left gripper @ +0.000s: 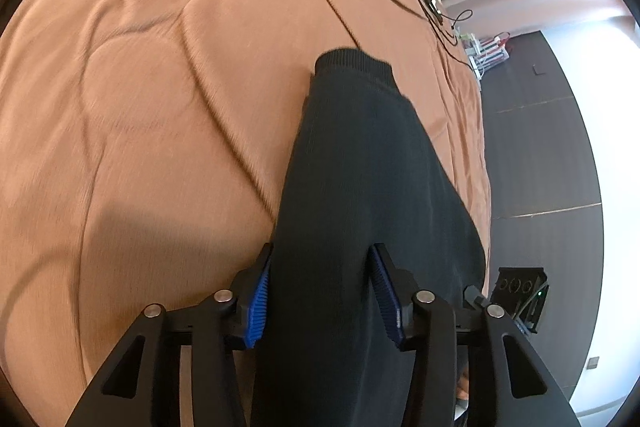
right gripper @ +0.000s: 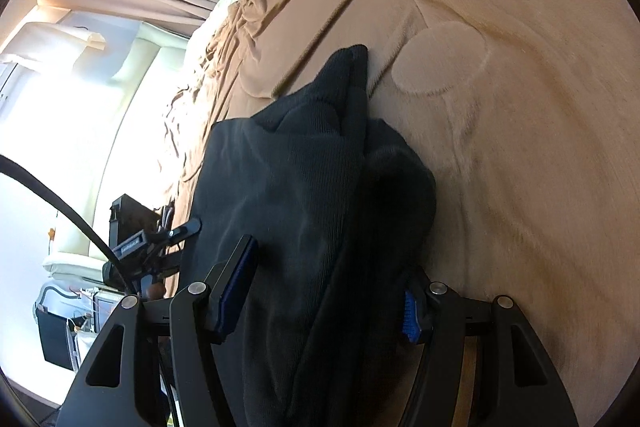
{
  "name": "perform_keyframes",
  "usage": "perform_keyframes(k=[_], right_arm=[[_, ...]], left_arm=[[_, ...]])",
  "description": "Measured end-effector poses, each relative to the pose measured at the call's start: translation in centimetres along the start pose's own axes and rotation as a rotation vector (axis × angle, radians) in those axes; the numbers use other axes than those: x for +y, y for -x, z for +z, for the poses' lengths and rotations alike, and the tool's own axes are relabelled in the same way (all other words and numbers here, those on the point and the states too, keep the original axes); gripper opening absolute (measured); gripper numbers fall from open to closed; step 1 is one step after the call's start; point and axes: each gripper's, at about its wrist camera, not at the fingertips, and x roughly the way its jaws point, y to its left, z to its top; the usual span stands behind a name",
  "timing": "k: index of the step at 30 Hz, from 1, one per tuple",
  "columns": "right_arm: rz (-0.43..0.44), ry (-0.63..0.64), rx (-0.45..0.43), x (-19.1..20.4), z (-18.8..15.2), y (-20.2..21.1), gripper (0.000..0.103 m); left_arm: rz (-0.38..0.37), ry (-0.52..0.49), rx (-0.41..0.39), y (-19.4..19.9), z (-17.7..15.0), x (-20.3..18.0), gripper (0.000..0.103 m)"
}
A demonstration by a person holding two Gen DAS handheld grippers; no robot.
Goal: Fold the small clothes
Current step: 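Grasp the ribbed cuff with the left gripper while the right gripper holds the bundle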
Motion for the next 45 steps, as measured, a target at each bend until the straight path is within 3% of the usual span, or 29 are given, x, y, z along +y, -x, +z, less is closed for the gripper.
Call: perform_keyframes(k=[14, 19, 27, 31, 37, 39, 42, 45], right_arm=[[-0.061, 0.069, 0.01, 1.3, 1.7, -1.7, 0.053], [-0.077, 0.095, 0.002, 2.3, 1.3, -1.1, 0.04], [-0.04, 0.106, 0.008, 2.7, 0.9, -0.2, 0.04], [-0.039, 0.112, 0.01, 2.4, 1.0, -0.8, 0.04], [-0.025, 0.054, 0.033, 1.2, 1.7, -1.7, 0.04], [-0.031, 0.055, 0.036, 1.3, 1.9, -1.8, 0.034], [-0.039, 0.061, 0.048, 1.7, 2.2, -1.8, 0.022], [-0.056, 0.088, 0.038, 2.7, 2.2, -1.6, 0.019]], left_arm=[[0.013, -0.018, 0.013, -0.7, 2.9, -1.2, 0.042], [0.004, -0.05, 0.004, -0.4, 3.2, -2.2, 0.038], [-0.068, -0.036, 0.012, 0.0, 4.1, -2.2, 0.038], [-0.026, -0.013, 0.037, -0.9, 4.8, -1.0, 0.038], [-0.04, 0.02, 0.02, -1.9, 5.3, -0.4, 0.039], [-0.04, 0.03, 0.008, -2.0, 5.3, -0.4, 0.039], [-0.041, 0.038, -0.012, -1.3, 5.1, -0.5, 0.028], [-0.081, 0.032, -0.046, 0.0, 4.6, -0.9, 0.023]])
